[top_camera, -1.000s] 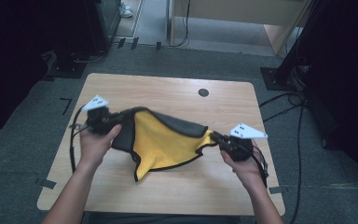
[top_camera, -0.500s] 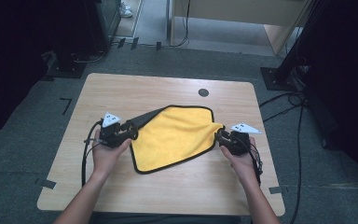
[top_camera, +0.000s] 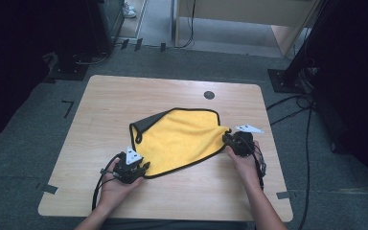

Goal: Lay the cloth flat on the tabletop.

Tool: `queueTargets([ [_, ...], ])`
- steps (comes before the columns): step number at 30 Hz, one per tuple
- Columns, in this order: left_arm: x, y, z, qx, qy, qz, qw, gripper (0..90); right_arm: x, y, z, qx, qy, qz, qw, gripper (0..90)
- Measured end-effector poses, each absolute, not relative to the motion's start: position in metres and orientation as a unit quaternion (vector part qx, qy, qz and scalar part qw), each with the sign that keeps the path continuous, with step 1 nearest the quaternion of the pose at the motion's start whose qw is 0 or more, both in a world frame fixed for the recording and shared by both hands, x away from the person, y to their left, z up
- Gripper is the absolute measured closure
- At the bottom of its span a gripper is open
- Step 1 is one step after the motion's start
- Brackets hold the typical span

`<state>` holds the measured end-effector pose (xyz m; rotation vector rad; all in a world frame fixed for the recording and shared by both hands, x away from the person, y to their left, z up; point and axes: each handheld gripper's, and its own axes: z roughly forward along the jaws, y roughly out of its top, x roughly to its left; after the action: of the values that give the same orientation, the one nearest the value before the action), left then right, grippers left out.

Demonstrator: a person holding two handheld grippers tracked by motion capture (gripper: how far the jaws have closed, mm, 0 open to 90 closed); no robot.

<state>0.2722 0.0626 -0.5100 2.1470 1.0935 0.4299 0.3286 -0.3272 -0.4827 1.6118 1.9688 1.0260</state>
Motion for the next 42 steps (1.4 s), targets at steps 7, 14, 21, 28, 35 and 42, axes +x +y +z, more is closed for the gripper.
queueTargets([
  [7, 0.273, 0.077, -0.510, 0.826, 0.420, 0.156, 0.343, 86.2, 0.310, -0.336, -0.492, 0.574, 0.717, 0.351, 0.185, 85.5],
  [14, 0.271, 0.092, -0.509, 0.824, 0.427, 0.160, 0.338, 87.4, 0.260, -0.338, -0.498, 0.563, 0.730, 0.361, 0.142, 85.6],
  [21, 0.267, 0.115, -0.508, 0.820, 0.436, 0.161, 0.334, 87.6, 0.229, -0.330, -0.498, 0.544, 0.744, 0.372, 0.107, 85.7],
  [28, 0.258, 0.129, -0.509, 0.813, 0.441, 0.166, 0.341, 82.9, 0.201, -0.315, -0.503, 0.518, 0.771, 0.361, 0.085, 71.3],
  [35, 0.257, 0.136, -0.500, 0.775, 0.467, 0.177, 0.387, 52.2, 0.206, -0.325, -0.484, 0.534, 0.735, 0.384, 0.163, 54.1],
  [42, 0.264, 0.134, -0.511, 0.787, 0.485, 0.167, 0.344, 45.8, 0.244, -0.303, -0.469, 0.513, 0.733, 0.397, 0.206, 56.8],
])
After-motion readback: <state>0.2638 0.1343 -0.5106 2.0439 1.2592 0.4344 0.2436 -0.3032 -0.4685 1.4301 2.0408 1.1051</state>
